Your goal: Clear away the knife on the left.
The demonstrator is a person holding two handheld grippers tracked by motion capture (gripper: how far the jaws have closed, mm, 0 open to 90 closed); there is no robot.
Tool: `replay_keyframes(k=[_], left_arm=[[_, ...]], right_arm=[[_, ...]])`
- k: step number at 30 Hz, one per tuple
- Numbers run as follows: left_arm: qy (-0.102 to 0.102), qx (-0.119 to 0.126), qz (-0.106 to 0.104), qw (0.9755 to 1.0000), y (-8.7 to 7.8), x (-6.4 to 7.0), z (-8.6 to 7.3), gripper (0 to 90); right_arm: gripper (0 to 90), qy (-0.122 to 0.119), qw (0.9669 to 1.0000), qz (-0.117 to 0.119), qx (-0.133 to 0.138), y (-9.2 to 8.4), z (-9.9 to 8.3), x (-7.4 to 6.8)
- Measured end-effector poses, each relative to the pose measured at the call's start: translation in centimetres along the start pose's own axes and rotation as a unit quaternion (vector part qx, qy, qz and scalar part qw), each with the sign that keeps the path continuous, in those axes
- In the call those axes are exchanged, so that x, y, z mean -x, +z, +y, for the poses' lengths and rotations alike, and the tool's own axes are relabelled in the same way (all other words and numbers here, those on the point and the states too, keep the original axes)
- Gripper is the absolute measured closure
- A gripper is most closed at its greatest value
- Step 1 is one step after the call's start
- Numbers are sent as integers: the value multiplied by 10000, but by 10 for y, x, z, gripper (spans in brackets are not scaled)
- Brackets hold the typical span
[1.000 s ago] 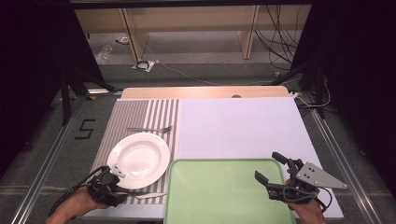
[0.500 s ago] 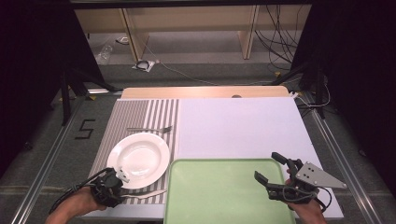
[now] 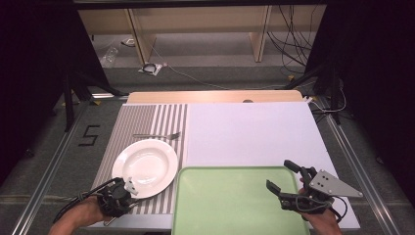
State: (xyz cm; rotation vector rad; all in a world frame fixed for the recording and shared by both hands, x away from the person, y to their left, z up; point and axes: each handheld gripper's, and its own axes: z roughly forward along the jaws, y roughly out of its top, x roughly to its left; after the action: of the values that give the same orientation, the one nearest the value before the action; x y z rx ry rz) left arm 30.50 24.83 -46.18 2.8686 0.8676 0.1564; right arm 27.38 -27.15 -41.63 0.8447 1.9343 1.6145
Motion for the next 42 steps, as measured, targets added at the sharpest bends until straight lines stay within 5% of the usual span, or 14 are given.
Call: replay_keyframes(k=[35,42], left_arm=[[-73,214,-435,9988,-26,15,-8,789],[-164,618,-498,9967,-36,21,-7,789]], right_arm=[[158,-3,10000,47,-77,2,-1,-1],[158,-7,9999,65,-106,2,-1,-1]])
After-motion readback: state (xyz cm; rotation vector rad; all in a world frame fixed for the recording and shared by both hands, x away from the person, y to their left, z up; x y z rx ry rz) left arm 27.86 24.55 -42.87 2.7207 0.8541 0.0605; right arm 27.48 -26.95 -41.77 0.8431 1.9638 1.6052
